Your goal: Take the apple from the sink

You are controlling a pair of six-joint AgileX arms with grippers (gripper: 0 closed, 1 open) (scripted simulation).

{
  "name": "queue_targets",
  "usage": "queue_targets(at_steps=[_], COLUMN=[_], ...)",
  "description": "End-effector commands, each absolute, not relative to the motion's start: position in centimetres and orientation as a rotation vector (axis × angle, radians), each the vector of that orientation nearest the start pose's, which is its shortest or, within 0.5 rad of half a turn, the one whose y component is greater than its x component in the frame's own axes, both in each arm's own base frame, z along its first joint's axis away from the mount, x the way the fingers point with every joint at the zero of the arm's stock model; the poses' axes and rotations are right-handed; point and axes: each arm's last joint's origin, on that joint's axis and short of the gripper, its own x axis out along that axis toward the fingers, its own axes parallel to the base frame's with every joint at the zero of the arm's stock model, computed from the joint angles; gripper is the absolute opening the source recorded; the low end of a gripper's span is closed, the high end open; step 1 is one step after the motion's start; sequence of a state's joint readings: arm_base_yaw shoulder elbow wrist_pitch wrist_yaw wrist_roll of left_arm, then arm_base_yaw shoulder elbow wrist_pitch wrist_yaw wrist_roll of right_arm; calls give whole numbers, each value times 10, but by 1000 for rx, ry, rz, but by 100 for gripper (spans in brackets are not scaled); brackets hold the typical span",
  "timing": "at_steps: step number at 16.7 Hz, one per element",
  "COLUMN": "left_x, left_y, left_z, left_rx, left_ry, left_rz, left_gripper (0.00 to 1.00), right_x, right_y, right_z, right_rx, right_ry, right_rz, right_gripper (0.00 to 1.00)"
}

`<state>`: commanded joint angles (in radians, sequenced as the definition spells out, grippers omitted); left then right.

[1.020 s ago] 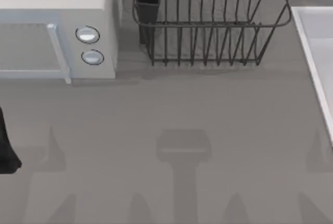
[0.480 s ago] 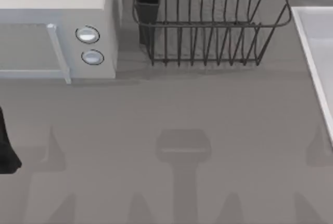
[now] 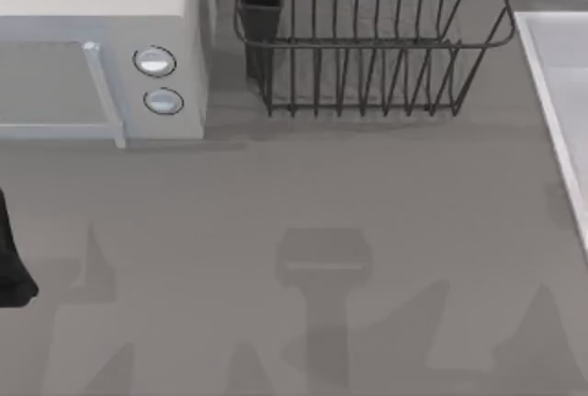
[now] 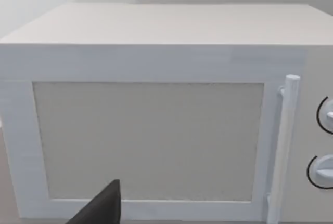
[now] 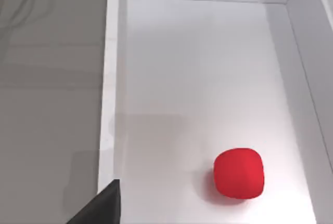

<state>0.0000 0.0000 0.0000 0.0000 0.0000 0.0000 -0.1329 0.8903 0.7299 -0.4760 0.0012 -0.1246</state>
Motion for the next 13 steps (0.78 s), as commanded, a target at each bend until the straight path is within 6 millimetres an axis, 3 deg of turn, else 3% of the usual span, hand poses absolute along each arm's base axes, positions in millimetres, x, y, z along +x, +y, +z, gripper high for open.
queue_targets(at_steps=[4,8,10,13], left_x=[106,106,106,106], left_y=[-1,-1,-1,-1], left_z=[160,160,160,160], left_rx=[0,0,0,0], left_ry=[0,0,0,0], left_rz=[0,0,0,0], left_gripper=[100,100,100,100], right_x=[270,343,368,391], right_y=[-51,-83,-98,-114], right_z=[266,228,203,173], right_rx=[-78,-49,-29,-5], right_ry=[979,1280,1399,1518], right_rz=[-87,-61,-43,-20], right_gripper=[100,100,100,100])
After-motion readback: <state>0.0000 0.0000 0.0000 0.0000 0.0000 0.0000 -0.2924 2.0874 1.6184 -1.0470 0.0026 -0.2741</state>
